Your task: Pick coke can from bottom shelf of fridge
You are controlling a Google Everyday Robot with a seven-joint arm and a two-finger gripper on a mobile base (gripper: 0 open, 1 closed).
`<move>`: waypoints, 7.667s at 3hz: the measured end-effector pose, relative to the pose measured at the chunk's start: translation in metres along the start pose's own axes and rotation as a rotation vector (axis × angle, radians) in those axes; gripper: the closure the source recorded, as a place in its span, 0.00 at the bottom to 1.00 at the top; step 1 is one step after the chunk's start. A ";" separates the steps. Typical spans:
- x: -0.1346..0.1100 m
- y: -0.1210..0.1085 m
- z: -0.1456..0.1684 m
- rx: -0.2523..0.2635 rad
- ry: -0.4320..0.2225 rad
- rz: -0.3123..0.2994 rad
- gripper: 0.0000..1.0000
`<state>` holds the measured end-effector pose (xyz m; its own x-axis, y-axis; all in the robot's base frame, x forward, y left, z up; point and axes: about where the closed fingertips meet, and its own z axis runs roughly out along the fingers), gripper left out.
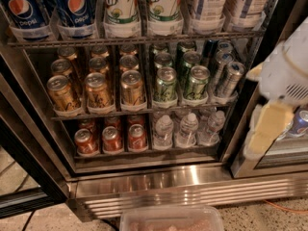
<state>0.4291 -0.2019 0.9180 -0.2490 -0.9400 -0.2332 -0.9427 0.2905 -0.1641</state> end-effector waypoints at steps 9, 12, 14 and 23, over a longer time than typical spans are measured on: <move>-0.116 0.080 0.275 0.054 -0.315 -0.067 0.00; -0.110 0.125 0.335 0.050 -0.402 0.087 0.00; -0.107 0.096 0.349 0.198 -0.506 0.189 0.00; -0.181 0.040 0.395 0.546 -1.005 0.368 0.18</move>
Offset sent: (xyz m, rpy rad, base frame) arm -0.0327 0.0802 -0.2174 0.1348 0.1830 0.1100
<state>0.5247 0.0509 0.5748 0.0292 -0.2955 -0.9549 -0.5726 0.7781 -0.2583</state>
